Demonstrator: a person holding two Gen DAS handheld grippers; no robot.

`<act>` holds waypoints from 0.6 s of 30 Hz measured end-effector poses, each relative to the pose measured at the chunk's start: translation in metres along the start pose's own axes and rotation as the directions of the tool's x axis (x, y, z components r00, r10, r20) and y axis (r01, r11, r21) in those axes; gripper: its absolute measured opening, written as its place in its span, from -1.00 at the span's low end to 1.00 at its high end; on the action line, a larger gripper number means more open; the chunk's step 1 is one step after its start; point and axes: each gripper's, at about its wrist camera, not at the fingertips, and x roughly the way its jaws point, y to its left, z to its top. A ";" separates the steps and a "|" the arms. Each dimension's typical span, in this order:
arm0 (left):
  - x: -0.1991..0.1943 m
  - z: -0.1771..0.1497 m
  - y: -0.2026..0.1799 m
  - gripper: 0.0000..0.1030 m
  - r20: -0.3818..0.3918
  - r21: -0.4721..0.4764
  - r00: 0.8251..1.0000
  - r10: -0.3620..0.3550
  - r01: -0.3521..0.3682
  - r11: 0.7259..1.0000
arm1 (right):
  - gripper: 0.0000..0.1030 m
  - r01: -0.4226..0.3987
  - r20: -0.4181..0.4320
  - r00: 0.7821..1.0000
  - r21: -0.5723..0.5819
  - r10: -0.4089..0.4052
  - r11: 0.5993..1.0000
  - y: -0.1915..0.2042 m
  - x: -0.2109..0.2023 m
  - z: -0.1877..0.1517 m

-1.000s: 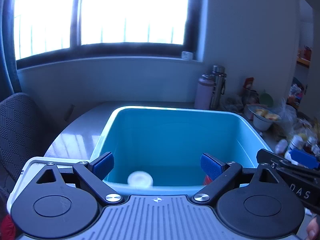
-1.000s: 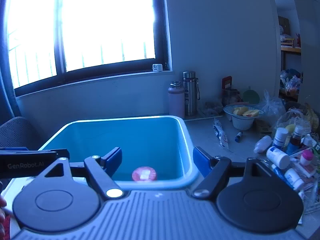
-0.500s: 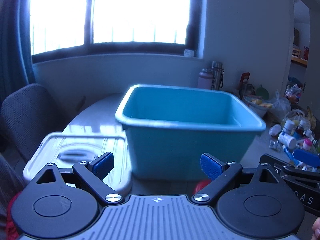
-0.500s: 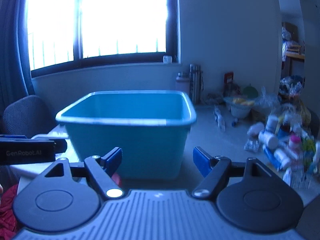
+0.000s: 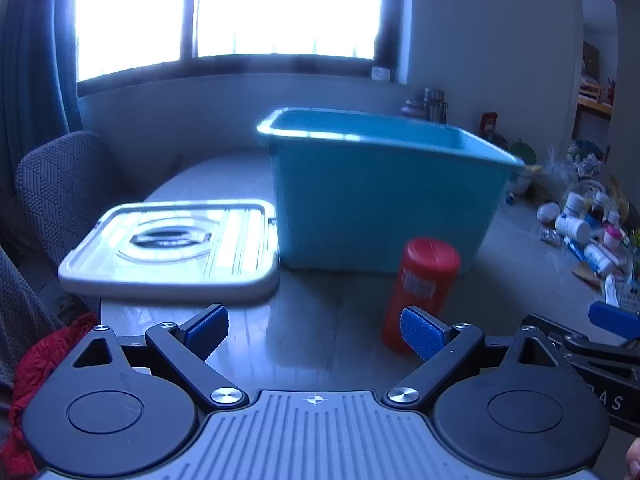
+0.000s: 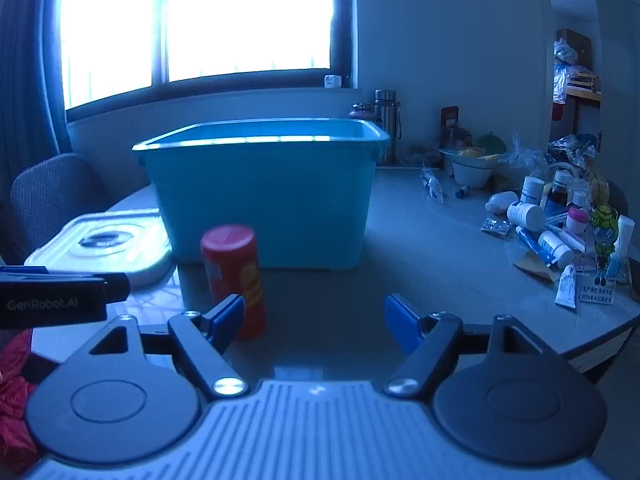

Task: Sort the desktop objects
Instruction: 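Withdraw both grippers from the bin back toward the table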

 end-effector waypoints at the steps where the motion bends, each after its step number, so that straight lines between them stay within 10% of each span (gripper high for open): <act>1: 0.000 -0.005 0.000 0.84 -0.007 0.001 1.000 -0.001 0.001 1.000 | 0.51 0.002 -0.001 1.000 0.000 -0.002 1.000 0.001 -0.001 -0.003; 18: -0.009 -0.011 -0.003 0.84 -0.003 -0.009 1.000 0.012 -0.012 1.000 | 0.51 -0.006 -0.010 1.000 0.033 0.007 0.999 -0.002 -0.009 -0.014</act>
